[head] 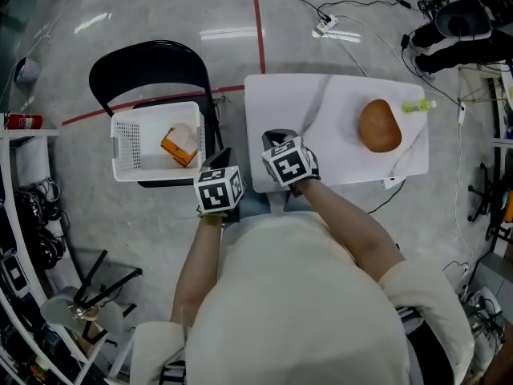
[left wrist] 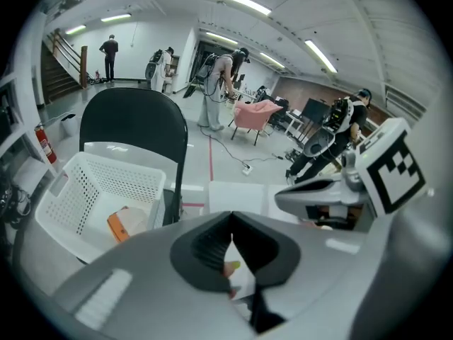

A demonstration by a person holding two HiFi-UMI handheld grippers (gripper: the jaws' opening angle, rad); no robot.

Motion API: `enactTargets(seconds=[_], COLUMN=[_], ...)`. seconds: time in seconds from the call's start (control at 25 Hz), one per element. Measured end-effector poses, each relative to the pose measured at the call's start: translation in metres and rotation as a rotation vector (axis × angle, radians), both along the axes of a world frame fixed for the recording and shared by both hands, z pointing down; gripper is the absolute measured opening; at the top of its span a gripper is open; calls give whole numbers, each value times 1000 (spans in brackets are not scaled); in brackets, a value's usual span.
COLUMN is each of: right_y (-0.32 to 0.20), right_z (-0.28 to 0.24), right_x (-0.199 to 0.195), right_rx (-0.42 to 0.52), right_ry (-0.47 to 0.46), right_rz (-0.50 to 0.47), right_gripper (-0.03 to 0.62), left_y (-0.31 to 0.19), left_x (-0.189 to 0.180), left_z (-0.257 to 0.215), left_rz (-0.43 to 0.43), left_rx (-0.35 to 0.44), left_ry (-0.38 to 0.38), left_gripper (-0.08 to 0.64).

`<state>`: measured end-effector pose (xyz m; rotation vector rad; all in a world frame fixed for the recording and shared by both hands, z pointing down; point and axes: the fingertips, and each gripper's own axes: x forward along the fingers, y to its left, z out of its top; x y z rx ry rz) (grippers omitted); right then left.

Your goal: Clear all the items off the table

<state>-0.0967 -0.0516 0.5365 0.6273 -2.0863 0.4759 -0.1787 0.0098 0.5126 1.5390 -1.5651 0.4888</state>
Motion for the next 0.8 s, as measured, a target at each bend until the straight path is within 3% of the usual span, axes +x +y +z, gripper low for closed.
enactTargets(seconds=[0.24, 0.8], right_y=[-17, -58], right_z=[-1, 0], right_x=[58, 213], right_rx=[-4, 26], right_ry=[-5, 2], right_rz=[39, 228], right_gripper=[-2, -2], left_y=[-22, -79], left_x=[51, 196], left_z=[-3, 2], left_rz=[24, 207], left_rx=[6, 11], left_ry=[-4, 7], left_gripper=[8, 8])
